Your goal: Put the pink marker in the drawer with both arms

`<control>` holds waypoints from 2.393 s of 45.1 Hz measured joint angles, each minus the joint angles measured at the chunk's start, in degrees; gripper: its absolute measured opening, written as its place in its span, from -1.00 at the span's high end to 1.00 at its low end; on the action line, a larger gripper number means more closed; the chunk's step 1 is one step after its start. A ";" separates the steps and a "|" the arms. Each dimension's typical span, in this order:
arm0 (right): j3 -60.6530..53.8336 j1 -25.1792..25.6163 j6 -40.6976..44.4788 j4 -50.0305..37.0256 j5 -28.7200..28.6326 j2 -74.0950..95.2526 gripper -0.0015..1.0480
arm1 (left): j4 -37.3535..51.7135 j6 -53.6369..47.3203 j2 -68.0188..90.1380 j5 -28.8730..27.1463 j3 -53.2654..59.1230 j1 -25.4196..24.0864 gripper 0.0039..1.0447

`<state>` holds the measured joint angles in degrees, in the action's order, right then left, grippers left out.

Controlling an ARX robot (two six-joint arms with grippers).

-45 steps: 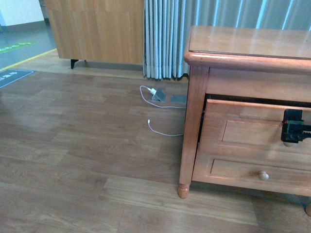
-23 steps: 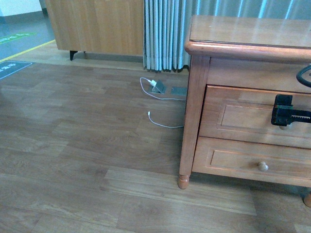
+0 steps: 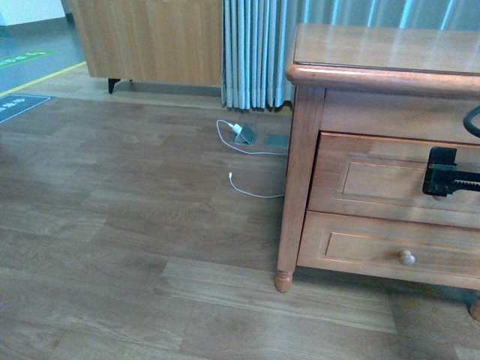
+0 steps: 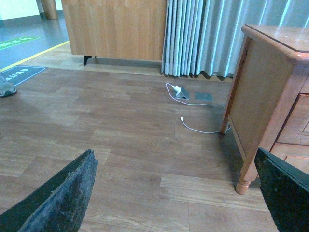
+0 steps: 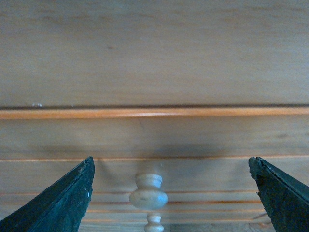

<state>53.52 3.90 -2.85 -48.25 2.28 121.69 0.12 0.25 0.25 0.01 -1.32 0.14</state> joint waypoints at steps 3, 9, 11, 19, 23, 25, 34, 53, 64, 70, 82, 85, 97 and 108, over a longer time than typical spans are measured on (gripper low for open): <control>-2.95 0.50 0.02 -0.24 -1.51 -2.62 -0.84 | 0.00 0.00 0.00 0.00 0.00 0.00 -0.89; -8.83 2.01 0.09 0.63 -4.22 -9.03 -0.84 | 0.00 0.00 0.00 0.00 0.00 0.00 -0.89; -11.28 2.80 0.31 1.73 -5.70 -12.09 -0.84 | 0.00 0.00 0.00 0.00 0.00 0.00 -0.89; -21.84 7.74 0.79 11.21 -12.83 -30.93 -0.84 | 0.00 0.00 0.00 0.00 0.00 0.00 -0.89; -26.71 10.14 0.87 18.60 -17.35 -42.38 -0.84 | 0.00 0.00 0.00 0.00 0.00 0.00 -0.89; -28.85 11.43 0.87 22.86 -19.85 -48.57 -0.84 | 0.00 0.00 0.00 0.00 0.00 0.00 -0.89; -32.68 17.66 0.81 37.07 -28.26 -68.57 -0.84 | 0.00 0.00 0.00 0.00 0.00 0.00 -0.89; -35.28 22.82 1.36 39.19 -29.99 -78.82 -0.77 | 0.00 0.00 0.00 0.00 0.00 0.00 -0.89; -46.34 13.46 2.29 22.29 -18.82 -88.35 0.14 | -0.02 0.00 0.00 0.00 0.00 0.00 -0.89; -48.87 8.66 2.47 25.42 -14.12 -93.55 0.72 | -0.02 0.00 0.00 0.00 0.00 0.00 -0.89; -50.84 3.37 2.67 30.01 -9.20 -100.52 0.97 | -0.02 0.00 0.00 0.00 0.00 0.00 -0.89; -51.23 -0.26 2.67 31.39 -3.85 -102.20 0.97 | -0.02 0.00 0.00 0.00 0.00 0.00 -0.89; -53.24 -3.69 2.75 34.12 -2.32 -107.75 0.97 | -0.07 0.00 0.00 -0.02 0.00 0.00 -0.89; -53.24 -3.69 2.75 37.42 -2.34 -110.99 0.97 | -0.07 0.00 0.00 -0.02 0.00 0.00 -0.89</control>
<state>0.27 0.21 -0.10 -10.83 -0.05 10.70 0.05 0.25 0.25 -0.01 -1.32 0.14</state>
